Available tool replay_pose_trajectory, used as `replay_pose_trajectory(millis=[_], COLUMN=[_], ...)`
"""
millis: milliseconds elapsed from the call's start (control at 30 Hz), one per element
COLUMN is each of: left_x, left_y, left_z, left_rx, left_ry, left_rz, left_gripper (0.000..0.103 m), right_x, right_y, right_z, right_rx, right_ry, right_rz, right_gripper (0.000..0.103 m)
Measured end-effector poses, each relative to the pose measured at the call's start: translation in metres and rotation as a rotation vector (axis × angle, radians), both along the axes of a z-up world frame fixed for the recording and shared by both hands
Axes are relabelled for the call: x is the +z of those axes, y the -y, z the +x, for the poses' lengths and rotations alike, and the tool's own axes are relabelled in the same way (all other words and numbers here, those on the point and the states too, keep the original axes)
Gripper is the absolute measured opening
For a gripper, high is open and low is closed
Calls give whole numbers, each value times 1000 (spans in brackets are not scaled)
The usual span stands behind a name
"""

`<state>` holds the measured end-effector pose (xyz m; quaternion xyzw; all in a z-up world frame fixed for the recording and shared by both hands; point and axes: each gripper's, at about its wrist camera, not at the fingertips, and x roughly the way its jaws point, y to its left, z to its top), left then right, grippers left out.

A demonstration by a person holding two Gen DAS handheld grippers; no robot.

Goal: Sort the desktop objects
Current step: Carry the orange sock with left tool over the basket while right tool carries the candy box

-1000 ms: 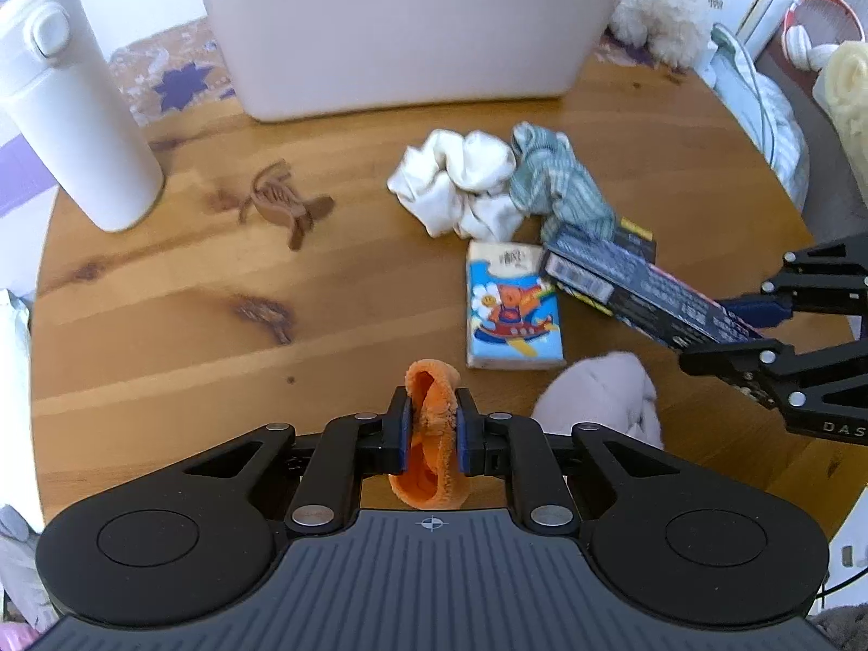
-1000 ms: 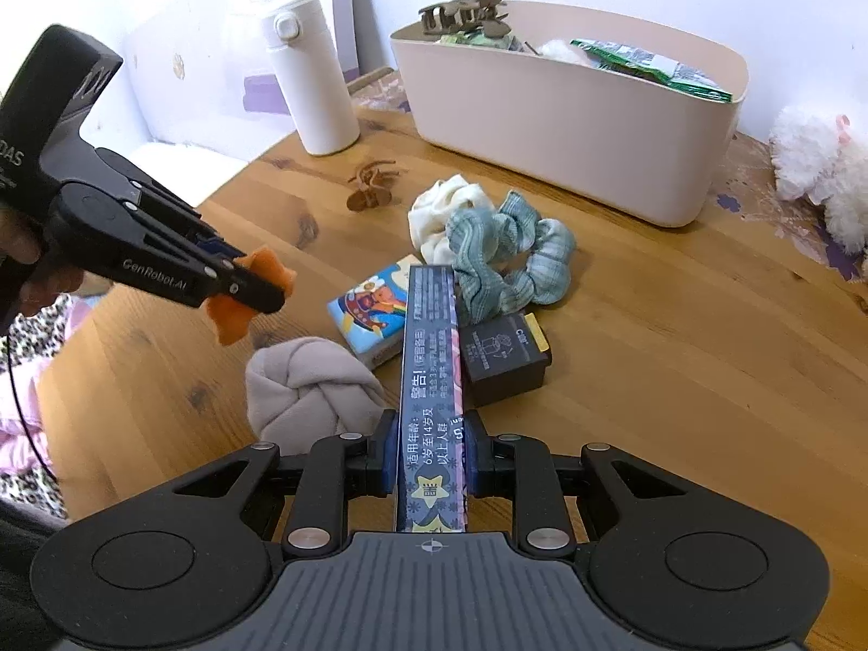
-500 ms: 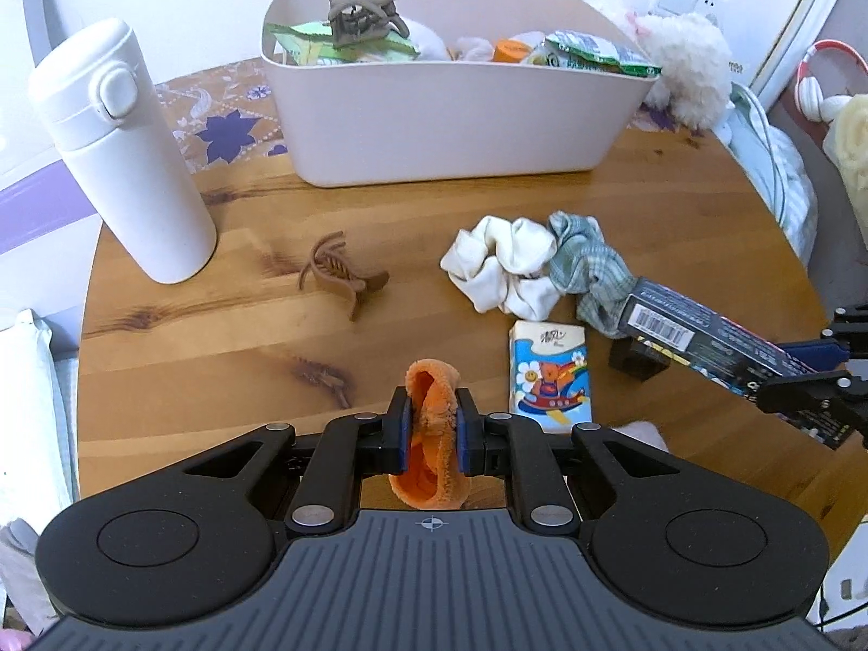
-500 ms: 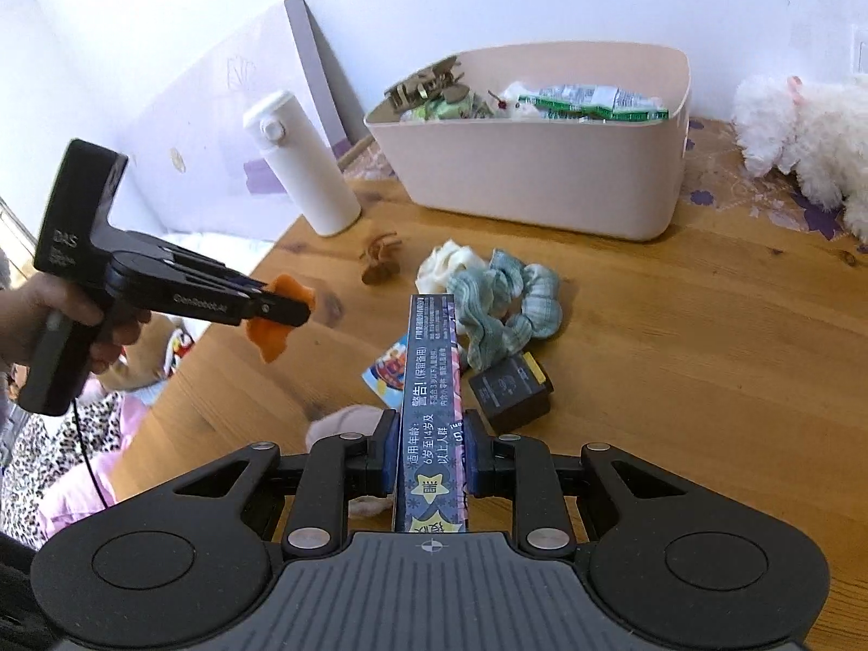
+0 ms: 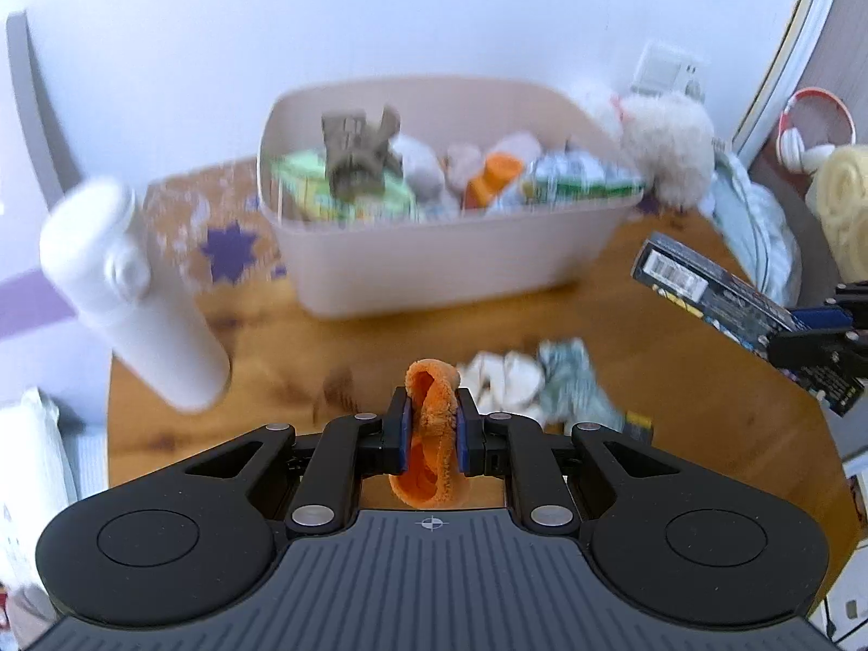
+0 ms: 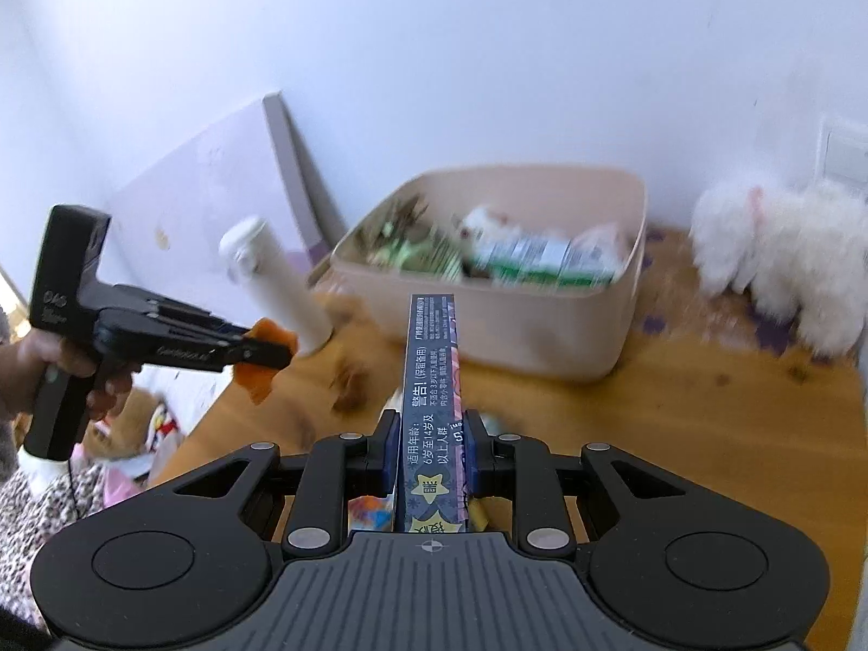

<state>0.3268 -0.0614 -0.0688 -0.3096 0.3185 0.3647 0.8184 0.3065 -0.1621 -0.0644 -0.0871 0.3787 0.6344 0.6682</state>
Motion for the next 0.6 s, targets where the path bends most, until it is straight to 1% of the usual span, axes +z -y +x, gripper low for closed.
replay_pose_trajectory(millis=[233, 367, 600], left_x=[31, 45, 59], left_y=[-29, -49, -84], left_z=[15, 22, 41], left_rx=[4, 28, 62], left_ry=[13, 26, 28], left_rz=[81, 114, 156], left_gripper=[15, 15, 15], right_x=[19, 26, 28], right_y=[-31, -52, -90], right_z=[32, 47, 64], right_rx=[-56, -87, -117], right_ry=[48, 68, 103], right_rz=[51, 75, 71], right_gripper=[22, 22, 22])
